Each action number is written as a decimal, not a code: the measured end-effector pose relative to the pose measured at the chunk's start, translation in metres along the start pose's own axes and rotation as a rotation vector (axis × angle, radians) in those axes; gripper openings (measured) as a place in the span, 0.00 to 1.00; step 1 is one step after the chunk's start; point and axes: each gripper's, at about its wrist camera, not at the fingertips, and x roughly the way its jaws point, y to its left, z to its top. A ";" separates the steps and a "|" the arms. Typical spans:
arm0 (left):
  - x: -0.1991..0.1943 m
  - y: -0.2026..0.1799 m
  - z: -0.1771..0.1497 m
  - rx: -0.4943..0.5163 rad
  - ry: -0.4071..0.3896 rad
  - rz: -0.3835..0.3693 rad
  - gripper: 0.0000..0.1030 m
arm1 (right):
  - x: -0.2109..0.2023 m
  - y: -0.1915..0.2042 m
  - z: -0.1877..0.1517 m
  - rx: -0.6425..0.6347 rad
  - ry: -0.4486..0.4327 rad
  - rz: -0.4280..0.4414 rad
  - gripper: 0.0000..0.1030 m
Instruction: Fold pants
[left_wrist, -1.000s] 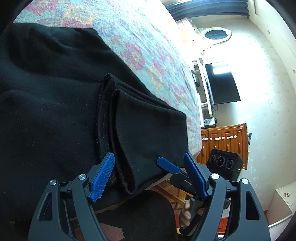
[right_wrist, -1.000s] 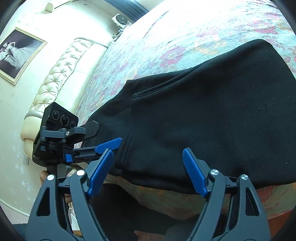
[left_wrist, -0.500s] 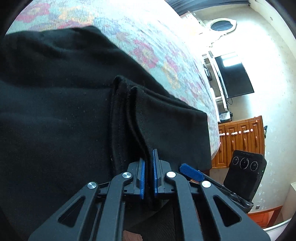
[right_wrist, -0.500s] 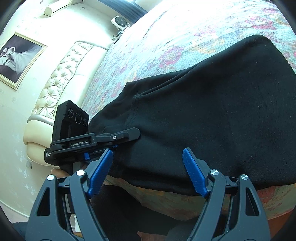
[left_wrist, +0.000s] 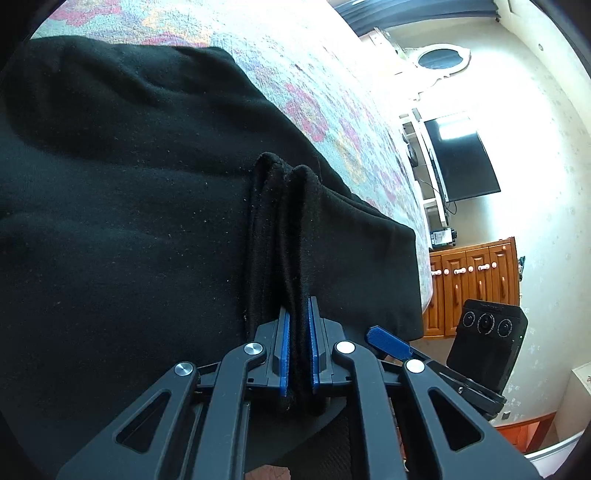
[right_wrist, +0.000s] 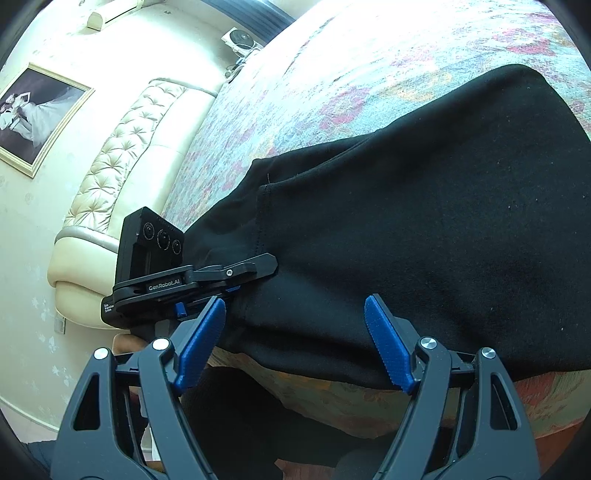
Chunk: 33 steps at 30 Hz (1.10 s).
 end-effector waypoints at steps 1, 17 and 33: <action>-0.009 -0.001 -0.002 0.009 -0.020 0.010 0.14 | -0.001 0.002 0.000 -0.004 -0.003 -0.011 0.76; -0.245 0.132 -0.104 -0.392 -0.575 0.097 0.70 | 0.020 0.044 -0.011 -0.078 0.038 0.011 0.77; -0.227 0.173 -0.120 -0.684 -0.716 -0.070 0.70 | 0.038 0.052 -0.020 -0.063 0.075 0.016 0.78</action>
